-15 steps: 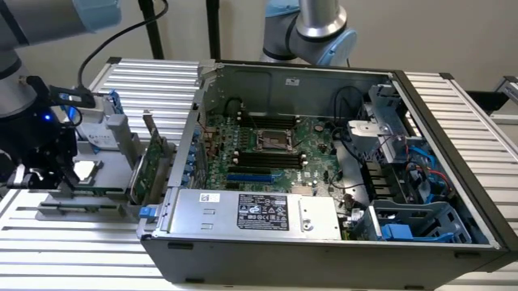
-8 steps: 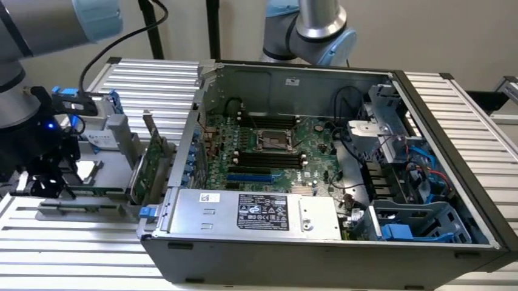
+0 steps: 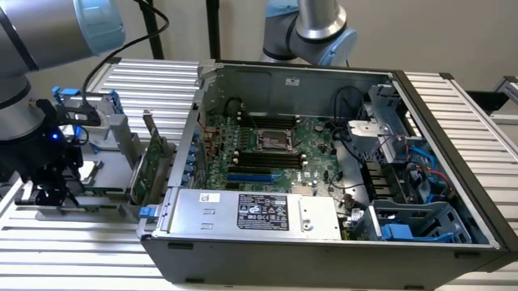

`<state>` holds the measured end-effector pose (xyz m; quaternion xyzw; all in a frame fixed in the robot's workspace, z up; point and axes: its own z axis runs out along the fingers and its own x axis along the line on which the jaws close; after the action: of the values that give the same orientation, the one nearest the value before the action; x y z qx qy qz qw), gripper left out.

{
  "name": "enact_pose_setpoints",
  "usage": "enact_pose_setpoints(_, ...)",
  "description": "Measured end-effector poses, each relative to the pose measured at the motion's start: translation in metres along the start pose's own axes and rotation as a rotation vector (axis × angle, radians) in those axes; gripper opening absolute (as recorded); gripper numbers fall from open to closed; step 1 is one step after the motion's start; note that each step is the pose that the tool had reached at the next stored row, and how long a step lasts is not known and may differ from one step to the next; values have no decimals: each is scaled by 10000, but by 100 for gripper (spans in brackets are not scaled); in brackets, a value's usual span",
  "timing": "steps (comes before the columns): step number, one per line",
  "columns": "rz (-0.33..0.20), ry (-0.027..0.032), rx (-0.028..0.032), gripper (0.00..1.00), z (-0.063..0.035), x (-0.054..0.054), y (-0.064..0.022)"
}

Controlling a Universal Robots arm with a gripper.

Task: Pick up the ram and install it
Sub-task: 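Pick up the ram and move it above insertion slot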

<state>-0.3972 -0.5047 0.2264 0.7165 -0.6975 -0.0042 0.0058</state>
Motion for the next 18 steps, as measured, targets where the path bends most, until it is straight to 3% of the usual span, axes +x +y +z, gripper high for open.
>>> enact_pose_setpoints(12,0,-4,-23,100,211,16,-37)
enact_pose_setpoints(15,3,-14,-81,100,243,17,-43)
enact_pose_setpoints(16,8,-18,-138,100,258,17,-45)
enact_pose_setpoints(18,14,-26,-186,100,275,16,-47)
